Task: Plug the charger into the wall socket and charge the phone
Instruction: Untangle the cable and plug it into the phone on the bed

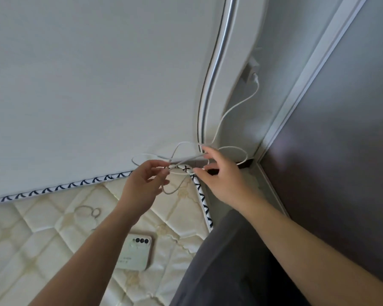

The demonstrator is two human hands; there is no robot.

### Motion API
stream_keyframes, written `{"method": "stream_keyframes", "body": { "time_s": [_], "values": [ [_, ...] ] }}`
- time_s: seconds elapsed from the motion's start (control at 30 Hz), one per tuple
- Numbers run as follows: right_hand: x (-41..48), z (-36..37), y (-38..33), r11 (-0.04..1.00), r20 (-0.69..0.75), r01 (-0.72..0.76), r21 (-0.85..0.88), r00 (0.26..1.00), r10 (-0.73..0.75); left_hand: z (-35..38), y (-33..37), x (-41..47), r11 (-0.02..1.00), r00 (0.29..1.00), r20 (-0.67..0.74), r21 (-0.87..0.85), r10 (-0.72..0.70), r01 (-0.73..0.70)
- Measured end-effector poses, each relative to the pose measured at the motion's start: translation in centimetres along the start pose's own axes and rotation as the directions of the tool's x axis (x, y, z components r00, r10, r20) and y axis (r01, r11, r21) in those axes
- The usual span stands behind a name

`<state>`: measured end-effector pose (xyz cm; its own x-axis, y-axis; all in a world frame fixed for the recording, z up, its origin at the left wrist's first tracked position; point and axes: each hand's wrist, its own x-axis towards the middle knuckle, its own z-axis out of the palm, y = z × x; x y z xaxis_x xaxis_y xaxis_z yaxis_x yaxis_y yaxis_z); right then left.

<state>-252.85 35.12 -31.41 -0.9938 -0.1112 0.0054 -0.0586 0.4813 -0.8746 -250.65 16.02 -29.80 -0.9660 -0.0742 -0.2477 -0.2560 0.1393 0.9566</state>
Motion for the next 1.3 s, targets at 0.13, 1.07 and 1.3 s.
{"method": "stream_keyframes", "body": {
  "time_s": [0.13,1.07,1.3],
  "values": [
    [0.5,1.8,-2.6,0.982,-0.003,0.084,-0.170,0.996,-0.086,-2.4,-0.3,-1.5,1.000,0.999,0.032,-0.013,0.019,-0.019],
    [1.5,4.1,-6.2,0.962,0.269,0.206,-0.181,0.951,-0.153,-7.3,-1.2,-2.2,0.983,0.994,-0.036,0.154,0.107,-0.101],
    [2.6,3.3,-7.0,0.923,0.295,0.275,-0.268,0.936,-0.193,-7.8,0.2,-1.3,0.972,0.988,0.003,0.181,0.155,-0.153]
  ]
}}
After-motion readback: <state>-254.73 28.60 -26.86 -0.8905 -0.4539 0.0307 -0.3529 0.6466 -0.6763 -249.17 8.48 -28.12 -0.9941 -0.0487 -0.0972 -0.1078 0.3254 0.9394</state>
